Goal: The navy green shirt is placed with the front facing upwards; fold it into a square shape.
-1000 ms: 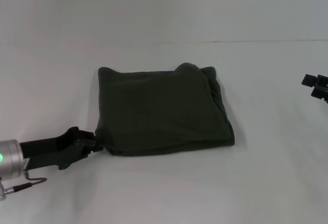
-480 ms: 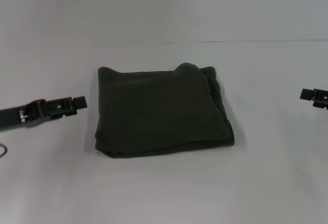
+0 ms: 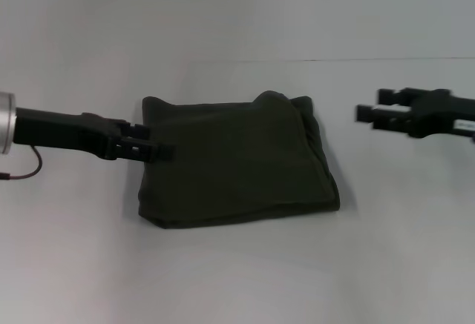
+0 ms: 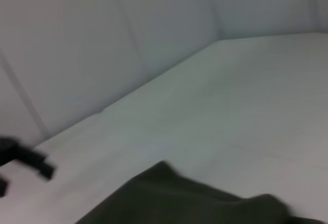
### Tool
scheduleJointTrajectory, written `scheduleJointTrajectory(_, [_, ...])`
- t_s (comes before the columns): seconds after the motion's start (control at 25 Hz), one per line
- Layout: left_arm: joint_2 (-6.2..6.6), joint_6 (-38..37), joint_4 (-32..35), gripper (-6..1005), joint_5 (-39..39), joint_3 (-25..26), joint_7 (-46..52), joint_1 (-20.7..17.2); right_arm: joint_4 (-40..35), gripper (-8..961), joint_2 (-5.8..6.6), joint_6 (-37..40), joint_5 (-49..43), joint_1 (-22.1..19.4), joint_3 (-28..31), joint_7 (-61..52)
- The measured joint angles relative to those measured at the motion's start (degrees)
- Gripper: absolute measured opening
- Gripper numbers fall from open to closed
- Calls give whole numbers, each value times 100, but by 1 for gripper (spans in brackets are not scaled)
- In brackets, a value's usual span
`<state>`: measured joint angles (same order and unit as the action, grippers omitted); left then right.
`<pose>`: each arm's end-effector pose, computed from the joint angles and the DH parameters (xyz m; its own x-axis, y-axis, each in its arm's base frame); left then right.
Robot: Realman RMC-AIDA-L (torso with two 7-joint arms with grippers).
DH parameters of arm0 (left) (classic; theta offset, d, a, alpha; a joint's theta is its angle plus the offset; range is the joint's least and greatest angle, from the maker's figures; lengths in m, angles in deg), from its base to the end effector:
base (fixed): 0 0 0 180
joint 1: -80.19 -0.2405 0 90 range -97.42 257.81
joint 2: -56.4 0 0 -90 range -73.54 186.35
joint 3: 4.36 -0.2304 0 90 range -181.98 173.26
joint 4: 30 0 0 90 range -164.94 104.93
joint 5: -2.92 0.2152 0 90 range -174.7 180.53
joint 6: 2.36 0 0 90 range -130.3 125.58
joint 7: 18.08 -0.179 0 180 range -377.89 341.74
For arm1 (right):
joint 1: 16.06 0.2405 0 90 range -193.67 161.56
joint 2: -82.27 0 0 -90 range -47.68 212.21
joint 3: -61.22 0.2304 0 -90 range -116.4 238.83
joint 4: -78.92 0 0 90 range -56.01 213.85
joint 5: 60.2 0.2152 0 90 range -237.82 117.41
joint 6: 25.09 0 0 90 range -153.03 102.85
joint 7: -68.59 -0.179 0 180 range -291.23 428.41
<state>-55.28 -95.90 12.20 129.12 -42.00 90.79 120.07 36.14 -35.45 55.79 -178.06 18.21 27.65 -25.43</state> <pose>-0.2147 0.3751 0.0349 0.7103 0.6156 0.3413 0.6690 -0.7412 -0.0556 0.2348 0.3876 0.0249 0.7085 -0.4445 -0.5482 -0.6466 -0.7201 -0.2518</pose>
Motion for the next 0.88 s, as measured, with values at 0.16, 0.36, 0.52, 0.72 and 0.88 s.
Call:
scheduleJointTrajectory(0.16, [-44,-10,51,887,-1,-192,-147,127,-8,744,-145,32,5,111,-556,113])
scheduleJointTrajectory(0.36, [-124,158,19,887,-31,-185,-232,136,105,744,-178,434,74,194,-804,65])
scheduleJointTrajectory(0.52, [-125,178,-6,887,-55,-138,-170,108,110,744,-180,716,82,154,-808,77])
scheduleJointTrajectory(0.72, [-121,96,-10,888,-83,-106,13,122,102,744,-162,917,60,116,-809,307])
scheduleJointTrajectory(0.88, [-129,-79,-28,888,-96,-130,33,175,73,744,-141,897,56,108,-806,328])
